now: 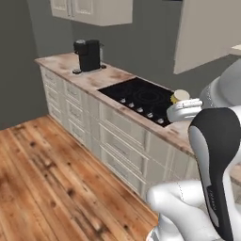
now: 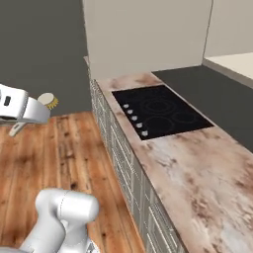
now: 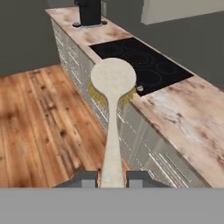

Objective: Locate and retrieve the dish brush and soap dispenser from the cabinet. Place them next to the sink.

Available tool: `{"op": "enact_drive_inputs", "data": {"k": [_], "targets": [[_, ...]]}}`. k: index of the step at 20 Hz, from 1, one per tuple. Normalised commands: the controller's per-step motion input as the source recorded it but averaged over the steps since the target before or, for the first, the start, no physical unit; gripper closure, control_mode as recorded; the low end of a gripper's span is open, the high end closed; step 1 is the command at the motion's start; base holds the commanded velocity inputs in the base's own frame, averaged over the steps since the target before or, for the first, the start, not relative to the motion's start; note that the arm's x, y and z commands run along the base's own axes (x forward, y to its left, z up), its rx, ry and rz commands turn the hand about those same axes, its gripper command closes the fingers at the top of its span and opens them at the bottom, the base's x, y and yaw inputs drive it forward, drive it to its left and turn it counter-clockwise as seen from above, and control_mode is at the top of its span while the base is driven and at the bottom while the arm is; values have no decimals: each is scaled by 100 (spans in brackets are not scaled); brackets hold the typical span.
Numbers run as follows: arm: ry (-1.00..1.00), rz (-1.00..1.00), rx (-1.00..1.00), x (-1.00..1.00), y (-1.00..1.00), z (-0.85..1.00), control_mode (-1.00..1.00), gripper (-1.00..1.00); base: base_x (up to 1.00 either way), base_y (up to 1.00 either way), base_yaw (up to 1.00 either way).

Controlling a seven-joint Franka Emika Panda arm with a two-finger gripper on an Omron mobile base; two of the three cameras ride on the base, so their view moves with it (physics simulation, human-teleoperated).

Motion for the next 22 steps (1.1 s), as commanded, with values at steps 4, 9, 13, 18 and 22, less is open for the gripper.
{"op": "enact_drive_inputs", "data": {"k": [4, 9, 13, 18, 22], "targets": [[0, 0, 0, 0, 0, 0, 100, 100, -24, 54, 43], [0, 0, 0, 0, 0, 0, 100, 100, -20, 55, 44], [0, 0, 0, 0, 0, 0, 100, 100, -17, 49, 46], [0, 0, 0, 0, 0, 0, 100, 100, -13, 44, 47], [0, 0, 0, 0, 0, 0, 100, 100, 0, 2, 48]]}}
